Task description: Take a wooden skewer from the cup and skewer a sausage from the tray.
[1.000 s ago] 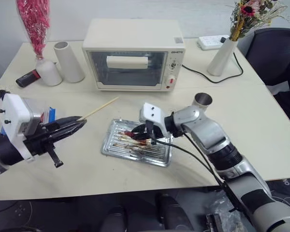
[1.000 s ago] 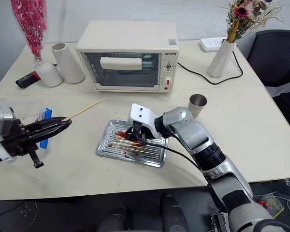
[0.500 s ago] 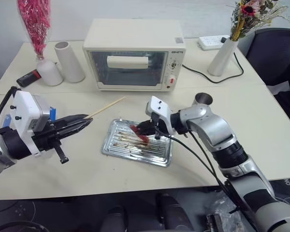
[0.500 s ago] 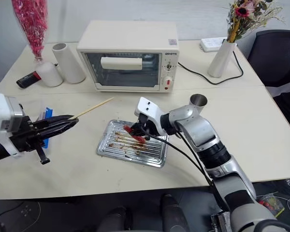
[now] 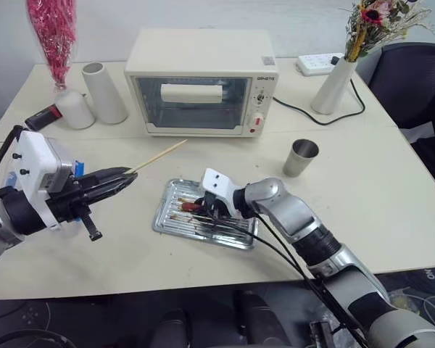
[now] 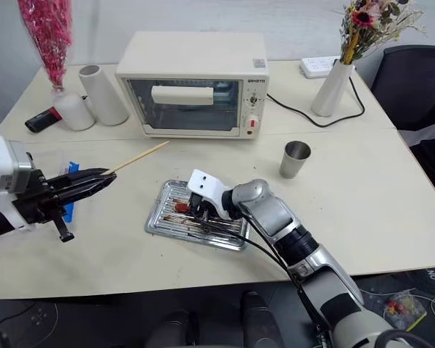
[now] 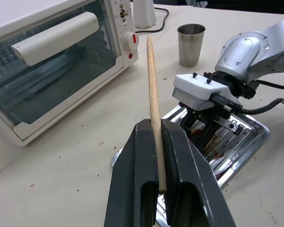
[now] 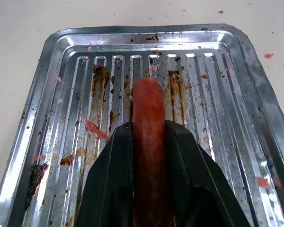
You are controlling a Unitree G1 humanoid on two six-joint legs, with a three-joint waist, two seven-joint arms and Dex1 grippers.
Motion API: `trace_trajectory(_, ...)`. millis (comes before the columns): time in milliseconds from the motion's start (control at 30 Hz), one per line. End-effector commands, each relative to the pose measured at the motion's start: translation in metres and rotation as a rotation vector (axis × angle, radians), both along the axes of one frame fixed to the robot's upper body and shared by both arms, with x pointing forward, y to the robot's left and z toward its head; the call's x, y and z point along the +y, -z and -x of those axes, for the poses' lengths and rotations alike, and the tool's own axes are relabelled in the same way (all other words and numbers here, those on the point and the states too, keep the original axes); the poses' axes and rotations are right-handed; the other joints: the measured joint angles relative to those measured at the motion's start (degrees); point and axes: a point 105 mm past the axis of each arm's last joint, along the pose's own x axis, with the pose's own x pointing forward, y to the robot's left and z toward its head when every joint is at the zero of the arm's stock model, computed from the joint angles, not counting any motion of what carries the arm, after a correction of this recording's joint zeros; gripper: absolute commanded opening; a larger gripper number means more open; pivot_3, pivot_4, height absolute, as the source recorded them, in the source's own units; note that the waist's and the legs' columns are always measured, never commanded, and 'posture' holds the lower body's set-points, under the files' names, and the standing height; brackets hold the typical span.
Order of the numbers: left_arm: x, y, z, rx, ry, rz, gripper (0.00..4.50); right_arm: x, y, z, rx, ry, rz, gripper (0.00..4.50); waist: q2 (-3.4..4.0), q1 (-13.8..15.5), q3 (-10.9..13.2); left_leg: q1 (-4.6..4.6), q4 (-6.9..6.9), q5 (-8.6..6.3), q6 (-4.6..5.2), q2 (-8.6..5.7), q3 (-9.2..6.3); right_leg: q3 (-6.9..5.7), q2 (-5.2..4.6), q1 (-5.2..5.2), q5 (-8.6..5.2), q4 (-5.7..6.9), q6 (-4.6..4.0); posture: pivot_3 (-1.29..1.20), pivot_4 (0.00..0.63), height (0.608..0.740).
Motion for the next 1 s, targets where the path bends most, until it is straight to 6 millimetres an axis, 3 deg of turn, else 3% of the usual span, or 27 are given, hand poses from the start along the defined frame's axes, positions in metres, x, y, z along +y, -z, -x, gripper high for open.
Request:
trace_trajectory(33,0.0,-0.009,0.002,-0.041,0.002,-0.027,0.0,0.001,0.008,0.003,0.005,-0.003,0.017,0.96,0.0,-0.01,0.0,0.01,0.0,0.0,0.0,0.0,0.0,0.0,0.0,0.0,0.0,0.01,0.0,0.0,0.15,0.74)
trace_trajectory(133,0.0,-0.01,0.001,-0.042,0.001,-0.03,0.0,0.001,0.007,0.004,0.005,-0.006,0.012,0.96,0.0,0.0,0.0,0.02,0.0,0.0,0.0,-0.01,0.0,0.01,-0.01,0.01,0.0,0.02,0.0,0.0,0.15,0.74)
trace_trajectory(300,-0.001,-0.011,0.0,-0.047,0.005,-0.031,0.0,0.0,0.005,0.006,0.003,-0.017,0.009,0.08,-0.02,0.02,-0.01,0.04,0.02,0.0,0.0,0.0,0.0,0.01,-0.01,0.02,0.0,0.03,0.0,0.0,0.15,0.74)
trace_trajectory(433,-0.005,-0.007,0.001,-0.028,0.035,-0.034,0.0,-0.005,-0.009,0.017,-0.001,-0.097,-0.015,0.08,-0.02,0.12,-0.01,0.04,0.02,0.0,0.01,-0.01,0.0,0.0,-0.01,0.03,0.0,0.05,0.0,0.0,0.15,0.74)
trace_trajectory(733,-0.015,0.015,0.019,0.147,0.249,-0.152,0.0,-0.061,-0.069,0.048,-0.019,-0.329,0.017,0.08,-0.02,0.33,0.01,-0.05,0.03,-0.02,0.05,-0.04,-0.02,-0.06,-0.02,0.02,0.0,-0.08,0.01,0.0,0.15,0.74)
trace_trajectory(867,-0.015,0.023,0.021,0.193,0.331,-0.22,0.0,-0.086,-0.093,0.052,-0.045,-0.378,0.062,0.08,-0.02,0.22,0.01,-0.01,0.03,-0.01,0.06,-0.05,0.01,-0.05,0.02,0.02,-0.02,-0.17,-0.02,0.0,0.15,0.74)
trace_trajectory(1000,-0.018,0.018,0.019,0.178,0.374,-0.23,0.0,-0.102,-0.1,0.047,-0.074,-0.371,0.105,0.08,-0.02,0.26,0.01,0.02,0.03,-0.01,0.07,-0.02,0.02,-0.04,0.08,0.02,-0.03,-0.15,-0.03,0.0,0.15,0.74)
